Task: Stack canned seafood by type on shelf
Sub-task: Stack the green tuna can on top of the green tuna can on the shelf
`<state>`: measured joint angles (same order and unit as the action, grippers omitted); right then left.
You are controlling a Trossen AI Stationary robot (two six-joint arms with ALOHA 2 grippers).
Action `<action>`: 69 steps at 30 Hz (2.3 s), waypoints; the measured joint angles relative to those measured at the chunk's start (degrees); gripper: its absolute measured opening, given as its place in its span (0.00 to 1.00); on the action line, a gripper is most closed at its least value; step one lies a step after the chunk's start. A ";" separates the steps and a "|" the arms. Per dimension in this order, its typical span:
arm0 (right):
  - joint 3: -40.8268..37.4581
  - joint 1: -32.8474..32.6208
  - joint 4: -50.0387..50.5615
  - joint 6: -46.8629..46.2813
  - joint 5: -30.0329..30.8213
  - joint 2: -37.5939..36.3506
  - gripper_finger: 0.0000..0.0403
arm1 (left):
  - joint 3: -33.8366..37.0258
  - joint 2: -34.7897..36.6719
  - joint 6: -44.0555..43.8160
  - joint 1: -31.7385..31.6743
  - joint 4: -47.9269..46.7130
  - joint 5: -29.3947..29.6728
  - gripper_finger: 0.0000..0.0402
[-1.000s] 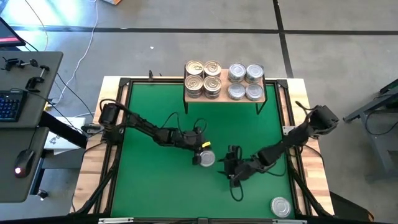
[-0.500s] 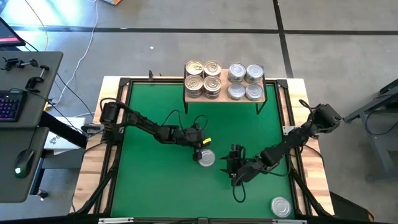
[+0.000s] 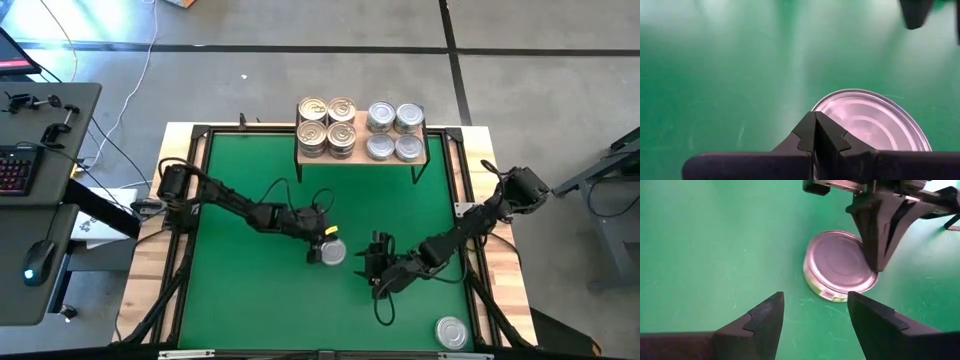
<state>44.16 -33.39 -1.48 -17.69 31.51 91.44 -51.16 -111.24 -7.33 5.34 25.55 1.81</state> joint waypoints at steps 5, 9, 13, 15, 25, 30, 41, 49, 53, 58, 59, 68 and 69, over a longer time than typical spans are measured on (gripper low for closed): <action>0.00 0.00 0.11 -0.32 0.00 -0.02 0.53 | -0.04 -0.35 -0.04 -1.07 -0.11 0.15 0.00; 0.00 0.01 0.09 -0.31 0.00 -0.02 0.53 | -0.12 -1.05 -0.04 -1.26 0.22 0.22 0.00; 0.00 0.35 -0.01 0.28 0.02 0.26 0.53 | -0.14 -1.98 -0.23 -1.26 1.38 -0.31 0.00; 0.00 0.63 -0.11 2.04 0.04 1.22 0.53 | -0.13 -2.60 -0.44 -1.29 2.14 -0.81 0.00; 0.00 2.27 -3.75 6.18 0.07 3.96 0.53 | -0.11 -3.19 -0.53 -2.05 2.54 -1.92 0.00; 0.00 2.27 -4.35 6.64 0.04 3.96 0.53 | -0.07 -3.61 -0.55 -2.66 2.46 -2.91 0.00; 0.00 2.25 -4.42 6.44 0.04 3.96 0.53 | 0.00 -3.82 -0.07 -2.74 2.53 -2.87 0.00; 0.00 2.25 -4.61 7.30 0.04 3.96 0.53 | 1.00 -4.10 -0.40 -4.08 2.75 -2.73 0.00; 0.00 2.25 -4.74 7.69 0.71 3.96 0.53 | 2.52 -4.30 -0.65 -4.39 2.57 -2.89 0.00; 0.00 2.25 -4.75 8.73 5.15 3.96 0.53 | 2.93 -4.36 -0.96 -4.03 4.33 -2.77 0.00; 0.02 2.25 -4.12 8.09 6.42 3.86 0.53 | 2.97 -4.36 -0.96 -3.95 4.49 -2.69 0.00; 0.00 6.80 18.90 -7.19 12.66 -1.03 0.53 | 2.97 -4.35 -0.96 -3.25 5.59 -1.96 0.00; 0.00 7.69 18.63 -4.97 12.60 -1.03 0.53 | 2.98 -4.35 -0.96 -3.23 5.88 -1.97 0.00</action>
<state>44.16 -25.69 17.15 -22.66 44.10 90.41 -48.18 -115.59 -8.29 2.11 31.43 -0.16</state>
